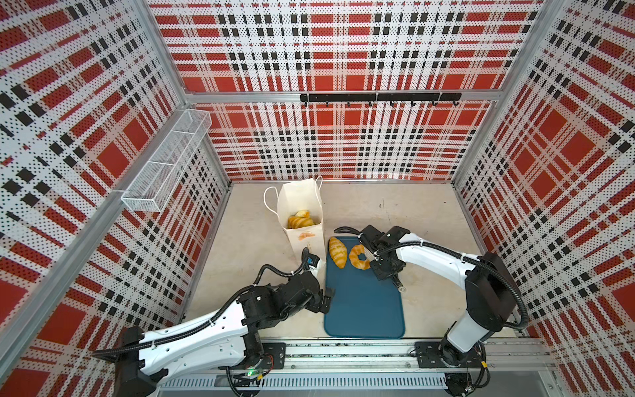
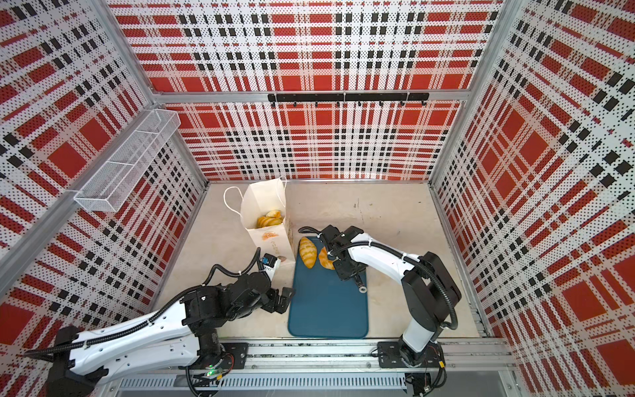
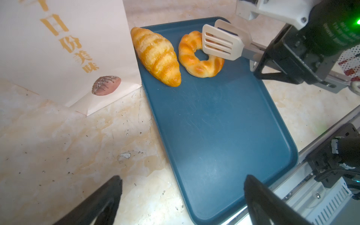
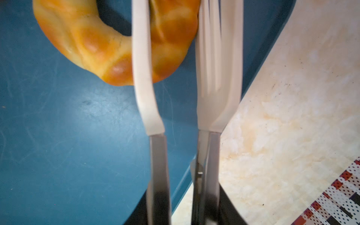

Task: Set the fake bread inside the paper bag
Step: 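Lower the open right tongs onto the ring donut and squeeze it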

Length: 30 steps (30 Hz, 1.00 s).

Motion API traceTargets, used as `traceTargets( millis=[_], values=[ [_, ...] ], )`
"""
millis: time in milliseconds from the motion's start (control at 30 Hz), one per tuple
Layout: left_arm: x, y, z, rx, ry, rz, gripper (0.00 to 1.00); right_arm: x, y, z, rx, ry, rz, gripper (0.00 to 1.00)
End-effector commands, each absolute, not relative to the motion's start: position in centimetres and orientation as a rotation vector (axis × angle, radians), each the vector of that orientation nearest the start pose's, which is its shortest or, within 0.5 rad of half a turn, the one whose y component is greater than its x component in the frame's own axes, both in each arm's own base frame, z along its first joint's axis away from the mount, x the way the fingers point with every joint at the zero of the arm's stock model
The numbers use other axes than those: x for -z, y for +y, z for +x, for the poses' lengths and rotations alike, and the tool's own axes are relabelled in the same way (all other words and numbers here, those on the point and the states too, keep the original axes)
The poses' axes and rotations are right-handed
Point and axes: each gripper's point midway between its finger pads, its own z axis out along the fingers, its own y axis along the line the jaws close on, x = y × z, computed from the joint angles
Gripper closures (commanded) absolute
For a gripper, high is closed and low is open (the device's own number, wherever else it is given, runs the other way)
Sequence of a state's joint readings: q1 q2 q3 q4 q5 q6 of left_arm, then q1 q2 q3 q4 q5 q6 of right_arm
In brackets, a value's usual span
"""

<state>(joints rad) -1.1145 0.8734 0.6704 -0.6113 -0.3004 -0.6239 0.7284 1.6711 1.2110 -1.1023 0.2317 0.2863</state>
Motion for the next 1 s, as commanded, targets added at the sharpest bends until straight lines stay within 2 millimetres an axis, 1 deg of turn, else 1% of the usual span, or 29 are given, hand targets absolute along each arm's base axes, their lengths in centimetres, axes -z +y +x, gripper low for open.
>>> traceTargets(
  millis=[0, 233, 333, 400, 567, 733, 967],
  values=[
    [-16.6, -22.3, 16.7, 0.520, 2.313, 0.413, 0.01, -9.4, 16.0, 24.6, 0.316, 2.916, -0.689, 0.64],
    [-16.9, -22.3, 16.7, 0.524, 2.302, 0.410, 0.01, -11.0, 15.8, 22.6, 0.260, 2.915, -0.694, 0.64],
    [-16.8, -22.1, 16.7, 0.519, 2.301, 0.405, 0.01, -11.5, 16.0, 21.7, 0.239, 2.917, -0.690, 0.58],
    [-16.7, -22.1, 16.7, 0.513, 2.303, 0.406, 0.00, -11.6, 15.9, 21.4, 0.236, 2.921, -0.687, 0.56],
    [-16.6, -22.2, 16.7, 0.513, 2.306, 0.414, 0.01, -11.8, 15.8, 21.8, 0.262, 2.910, -0.682, 0.54],
    [-16.6, -22.1, 16.6, 0.516, 2.304, 0.411, 0.01, -12.0, 15.2, 22.7, 0.360, 2.884, -0.703, 0.52],
    [-16.5, -21.9, 16.6, 0.513, 2.308, 0.402, 0.01, -10.5, 15.8, 23.2, 0.371, 2.908, -0.754, 0.52]
  ],
)
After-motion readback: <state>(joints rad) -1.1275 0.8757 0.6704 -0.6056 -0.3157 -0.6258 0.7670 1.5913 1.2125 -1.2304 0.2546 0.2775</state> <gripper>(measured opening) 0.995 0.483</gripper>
